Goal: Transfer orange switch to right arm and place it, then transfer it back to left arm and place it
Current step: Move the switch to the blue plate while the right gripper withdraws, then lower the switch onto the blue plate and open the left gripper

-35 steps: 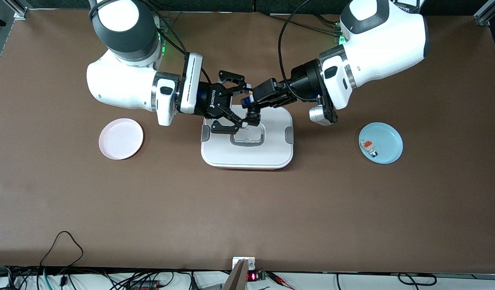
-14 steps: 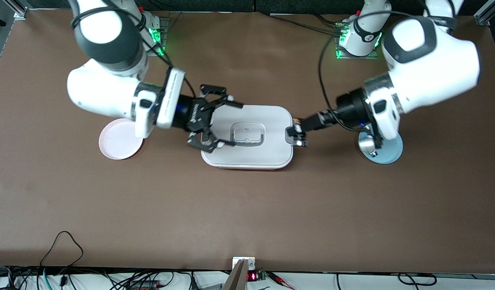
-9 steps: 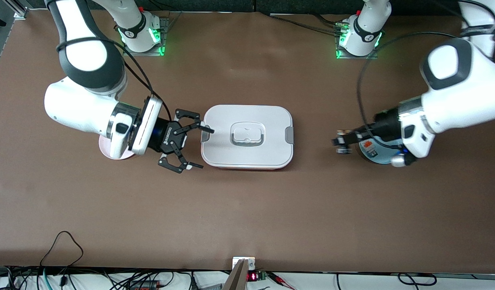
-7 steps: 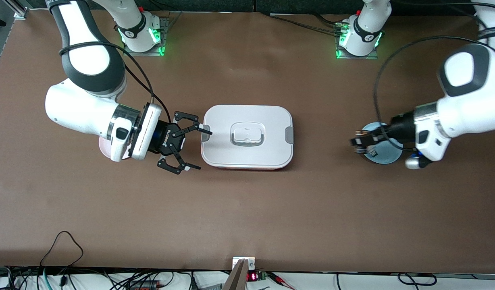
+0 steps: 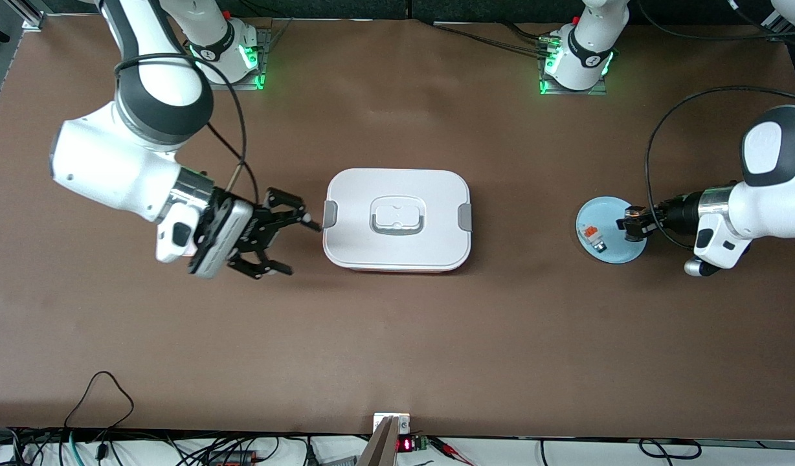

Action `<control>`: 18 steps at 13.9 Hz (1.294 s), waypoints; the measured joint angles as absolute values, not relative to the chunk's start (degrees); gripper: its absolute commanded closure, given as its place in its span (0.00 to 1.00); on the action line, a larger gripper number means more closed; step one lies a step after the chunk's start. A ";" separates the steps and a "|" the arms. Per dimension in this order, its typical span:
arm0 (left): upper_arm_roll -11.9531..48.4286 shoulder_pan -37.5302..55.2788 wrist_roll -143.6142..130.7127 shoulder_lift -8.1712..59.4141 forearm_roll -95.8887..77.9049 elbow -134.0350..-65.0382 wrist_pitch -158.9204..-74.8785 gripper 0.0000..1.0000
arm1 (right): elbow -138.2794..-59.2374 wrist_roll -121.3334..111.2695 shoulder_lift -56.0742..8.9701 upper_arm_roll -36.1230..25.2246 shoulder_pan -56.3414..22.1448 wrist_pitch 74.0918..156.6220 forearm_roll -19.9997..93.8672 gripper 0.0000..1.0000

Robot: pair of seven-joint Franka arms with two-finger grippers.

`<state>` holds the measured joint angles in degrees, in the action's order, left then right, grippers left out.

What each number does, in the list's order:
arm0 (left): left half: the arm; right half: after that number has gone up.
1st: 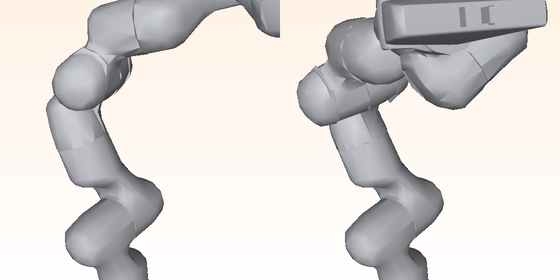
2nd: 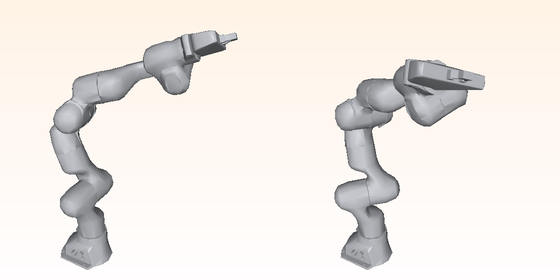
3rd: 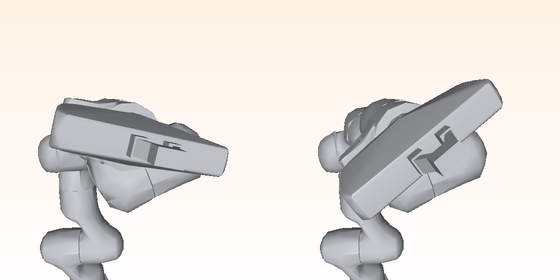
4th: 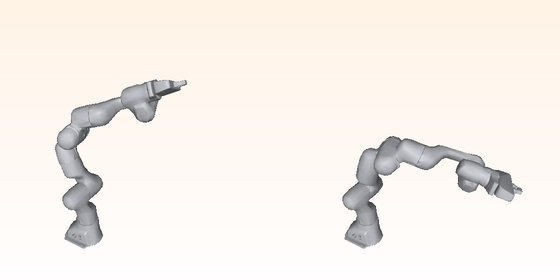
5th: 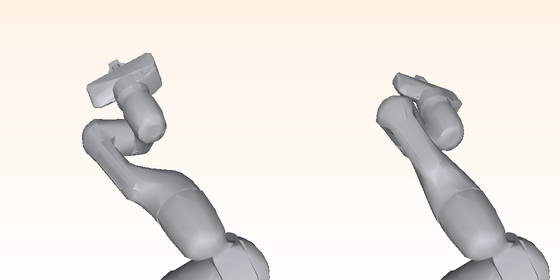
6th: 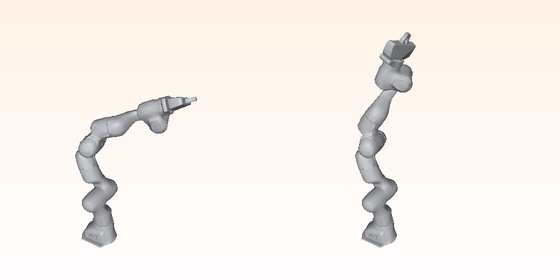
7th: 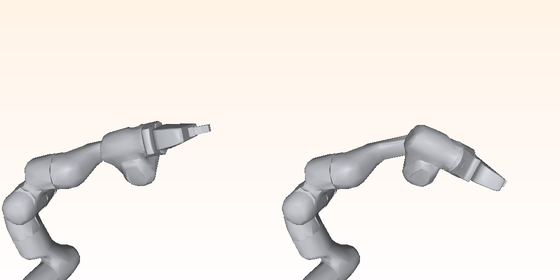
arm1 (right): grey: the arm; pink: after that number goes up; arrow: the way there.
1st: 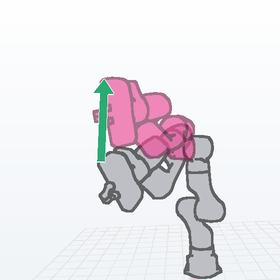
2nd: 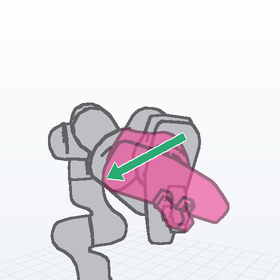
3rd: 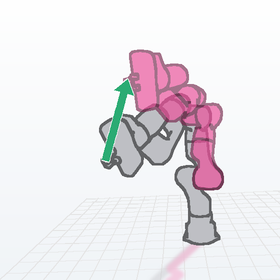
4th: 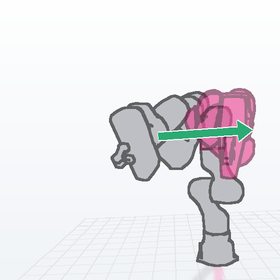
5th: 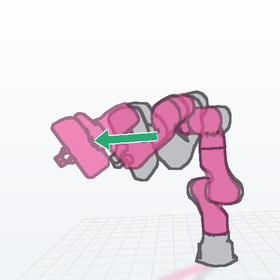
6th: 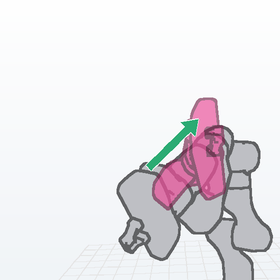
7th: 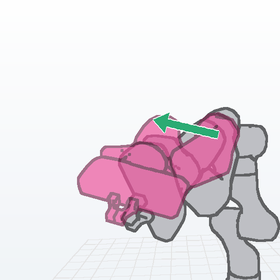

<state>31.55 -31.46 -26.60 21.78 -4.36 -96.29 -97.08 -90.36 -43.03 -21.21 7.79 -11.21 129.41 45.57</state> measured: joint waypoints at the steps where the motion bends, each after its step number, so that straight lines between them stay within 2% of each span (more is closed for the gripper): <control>1: 30.69 -31.67 -26.66 22.04 -3.81 -96.33 -95.96 0.83 | -90.62 -39.54 -21.35 7.28 -10.18 128.55 43.14 0.00; 3: 29.06 -31.91 -28.58 22.17 -1.96 -97.04 -94.94 0.87 | -91.50 -31.44 -21.67 5.89 -9.20 125.88 38.51 0.00; 9: 28.16 -32.20 -55.59 22.62 4.78 -100.74 -97.57 0.91 | -91.00 -10.41 -19.17 1.30 -9.01 106.14 16.08 0.00; 15: 28.11 -32.16 -85.47 23.78 8.97 -106.16 -109.80 0.91 | -87.78 3.91 -14.59 1.54 -11.11 92.09 -0.29 0.00; 18: 28.13 -32.07 -92.60 25.77 9.31 -108.59 -113.93 0.91 | -84.21 5.01 -12.51 1.26 -11.43 85.26 -4.43 0.00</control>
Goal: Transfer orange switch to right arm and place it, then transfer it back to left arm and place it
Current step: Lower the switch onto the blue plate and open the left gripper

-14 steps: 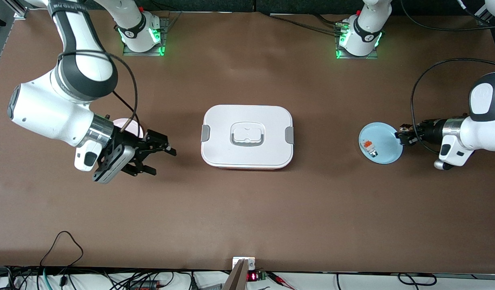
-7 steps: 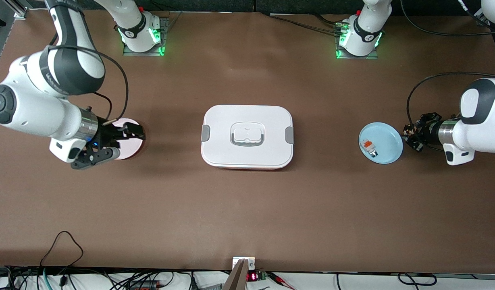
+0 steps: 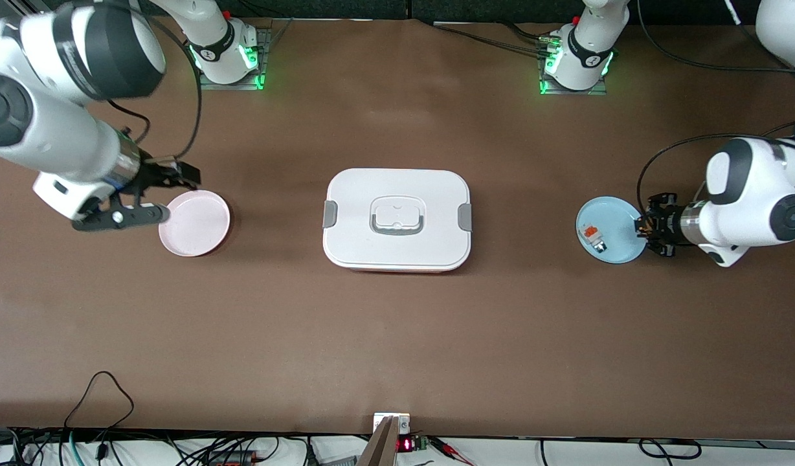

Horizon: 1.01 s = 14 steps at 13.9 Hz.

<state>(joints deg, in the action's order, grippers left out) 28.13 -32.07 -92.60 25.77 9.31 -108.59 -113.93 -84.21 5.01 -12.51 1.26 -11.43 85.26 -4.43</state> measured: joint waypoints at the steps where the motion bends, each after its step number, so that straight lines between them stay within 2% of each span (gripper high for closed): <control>1: 28.13 -32.03 -94.43 26.48 9.89 -109.10 -114.99 0.91 | -82.92 5.01 -12.22 0.47 -11.10 84.49 -4.80 0.00; 7: 28.15 -31.35 -106.01 32.70 17.48 -109.99 -117.65 0.89 | -81.49 -0.26 -11.77 -0.89 -2.30 85.07 -4.81 0.00; 9: 28.15 -31.20 -109.09 35.01 20.40 -109.99 -118.16 0.86 | -81.97 -0.19 -10.13 -0.80 -2.34 82.33 -4.79 0.00; 10: 28.15 -31.19 -109.68 35.62 20.67 -109.98 -118.30 0.81 | -82.51 -0.07 -9.08 -0.78 -2.37 81.76 -4.79 0.00; 11: 28.15 -31.19 -109.87 35.85 20.72 -109.97 -118.34 0.66 | -83.42 -0.05 -8.10 -0.84 -2.30 82.54 -4.79 0.00; 12: 28.15 -31.19 -109.94 35.82 20.72 -109.94 -118.34 0.06 | -84.61 -0.05 -7.48 -1.03 -1.94 84.84 -4.79 0.00; 13: 28.16 -31.19 -109.94 35.82 20.73 -109.85 -118.34 0.00 | -86.00 -0.15 -7.22 -1.09 -0.99 88.01 -4.78 0.00; 14: 28.19 -31.19 -109.94 35.80 20.73 -109.73 -118.34 0.00 | -87.17 -0.35 -7.22 -1.12 -0.09 90.05 -4.74 0.00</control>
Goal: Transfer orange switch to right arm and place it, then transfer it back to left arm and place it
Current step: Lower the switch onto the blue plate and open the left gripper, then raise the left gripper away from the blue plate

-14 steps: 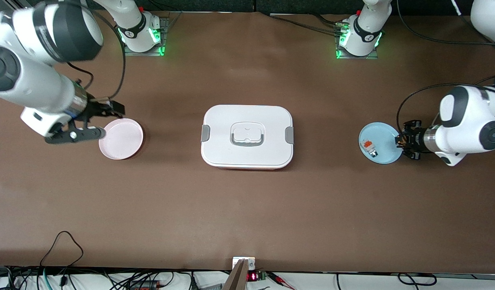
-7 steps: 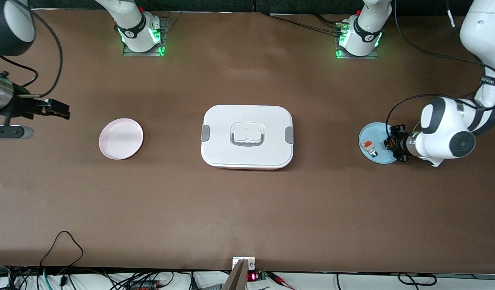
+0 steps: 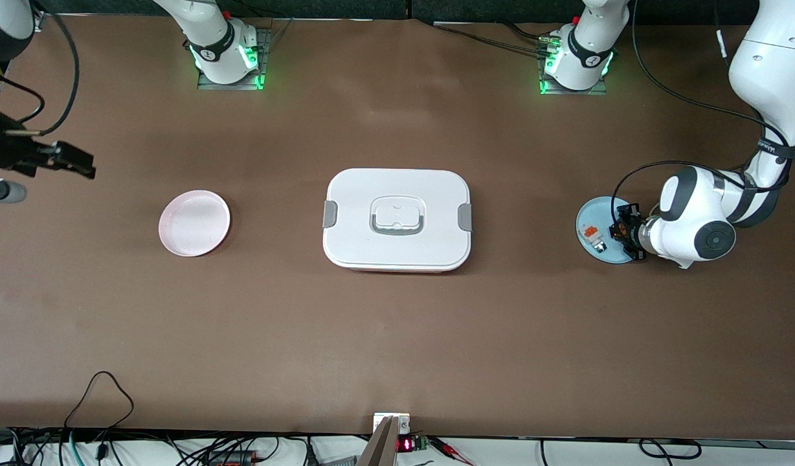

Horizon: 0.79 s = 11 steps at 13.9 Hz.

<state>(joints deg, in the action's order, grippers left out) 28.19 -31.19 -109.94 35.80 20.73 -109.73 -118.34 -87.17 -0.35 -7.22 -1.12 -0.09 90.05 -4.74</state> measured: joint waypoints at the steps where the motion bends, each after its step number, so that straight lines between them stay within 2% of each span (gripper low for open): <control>1: 28.23 -31.19 -109.94 35.77 20.74 -109.49 -118.33 0.00 | -87.92 -0.35 -7.21 -1.12 0.34 90.55 -4.65 0.00; 6: 29.44 -31.21 -96.01 34.29 21.69 -103.84 -112.69 0.00 | -92.50 0.02 -2.87 -0.95 0.48 90.48 -3.45 0.00; 11: 31.09 -31.45 -77.37 26.33 18.72 -98.36 -109.79 0.00 | -95.76 -0.08 2.45 -1.79 0.67 90.53 -2.20 0.00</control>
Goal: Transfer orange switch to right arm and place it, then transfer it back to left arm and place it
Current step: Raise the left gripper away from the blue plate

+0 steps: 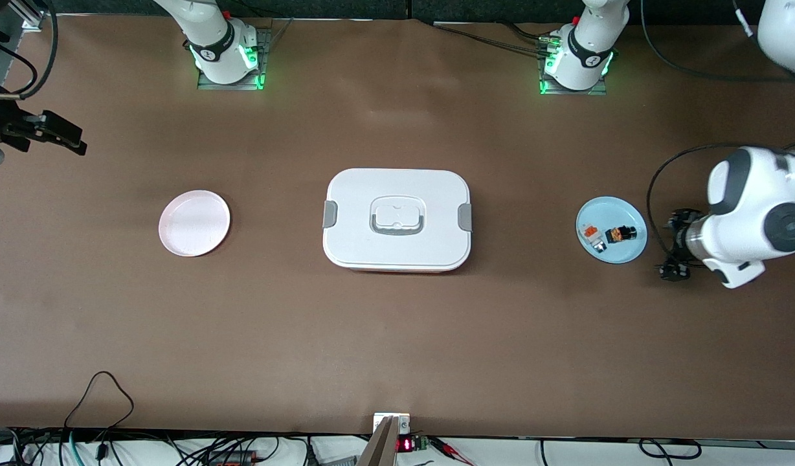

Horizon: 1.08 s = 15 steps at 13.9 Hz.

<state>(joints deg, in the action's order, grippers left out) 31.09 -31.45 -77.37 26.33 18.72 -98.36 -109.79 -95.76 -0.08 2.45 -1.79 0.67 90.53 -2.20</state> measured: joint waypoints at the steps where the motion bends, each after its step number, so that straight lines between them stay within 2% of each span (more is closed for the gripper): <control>1: 31.12 -31.74 -70.79 24.20 16.18 -97.74 -108.51 0.00 | -95.79 -0.13 2.40 -1.79 0.67 90.57 -2.20 0.00; 6: 31.09 -37.93 -42.52 14.18 3.60 -96.97 -103.10 0.00 | -95.58 -0.09 2.23 -1.84 0.73 91.01 -2.20 0.00; 10: 30.47 -36.00 -28.38 12.90 2.81 -92.41 -97.22 0.00 | -95.40 -0.27 2.23 -1.83 0.71 91.04 -2.20 0.00; 11: 27.21 -31.22 -27.06 12.59 2.81 -91.31 -96.40 0.00 | -95.39 -0.29 2.23 -1.83 0.71 91.04 -2.20 0.00; 14: 10.72 -12.06 -23.10 9.74 2.80 -89.45 -92.51 0.00 | -95.35 -0.31 2.23 -1.82 0.71 91.05 -2.20 0.00; 15: 7.50 -8.48 -20.44 8.22 2.79 -89.19 -91.47 0.00 | -95.33 -0.31 2.23 -1.83 0.71 91.05 -2.19 0.00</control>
